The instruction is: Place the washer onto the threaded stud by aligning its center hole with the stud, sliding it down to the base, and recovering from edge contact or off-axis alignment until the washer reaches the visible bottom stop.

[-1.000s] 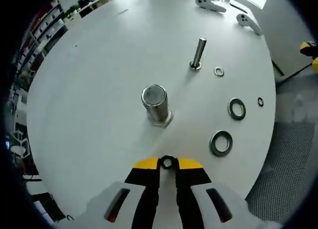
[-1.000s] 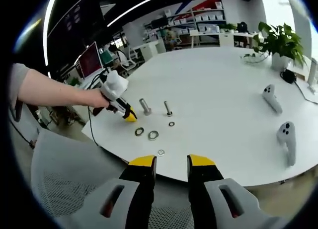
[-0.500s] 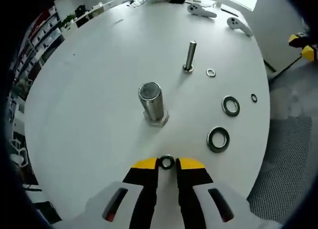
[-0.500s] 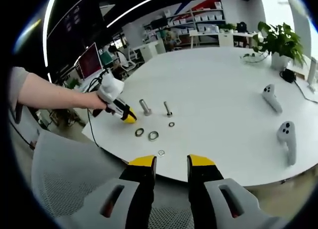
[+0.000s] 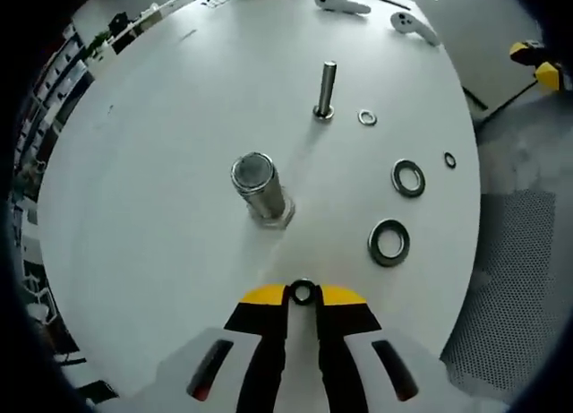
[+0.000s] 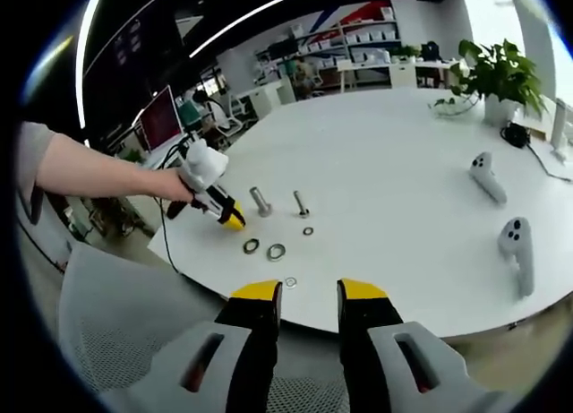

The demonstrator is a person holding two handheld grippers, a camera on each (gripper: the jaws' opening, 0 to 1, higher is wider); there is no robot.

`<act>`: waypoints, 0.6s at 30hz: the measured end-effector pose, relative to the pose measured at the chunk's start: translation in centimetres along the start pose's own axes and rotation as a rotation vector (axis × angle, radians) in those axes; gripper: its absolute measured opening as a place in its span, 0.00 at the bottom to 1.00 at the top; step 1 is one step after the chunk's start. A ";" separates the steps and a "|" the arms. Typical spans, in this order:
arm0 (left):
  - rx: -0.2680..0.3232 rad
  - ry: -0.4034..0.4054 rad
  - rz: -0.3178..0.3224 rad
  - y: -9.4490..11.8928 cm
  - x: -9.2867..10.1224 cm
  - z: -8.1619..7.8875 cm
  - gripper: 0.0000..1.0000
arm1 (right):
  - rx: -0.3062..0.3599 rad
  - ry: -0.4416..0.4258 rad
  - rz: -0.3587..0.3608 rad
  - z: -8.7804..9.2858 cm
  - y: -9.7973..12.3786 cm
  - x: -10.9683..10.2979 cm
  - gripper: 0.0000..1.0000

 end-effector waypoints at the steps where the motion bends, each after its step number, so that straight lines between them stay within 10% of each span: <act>1: -0.006 -0.022 -0.006 0.0 0.2 0.0 0.09 | -0.001 0.001 -0.001 0.0 0.0 0.0 0.27; 18: 0.070 0.032 -0.023 1.1 1.4 -0.7 0.08 | -0.002 -0.008 0.005 0.0 0.0 0.1 0.27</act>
Point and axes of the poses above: the point that each gripper's makers call its tool centre point, and the gripper's own axes: y roughly backward along the fingers, x roughly to its right, z roughly out of its underside, the point moved 1 cm from there along y, roughly backward along the fingers, and after that the axes turned 13 degrees about x, right-handed, at the moved point
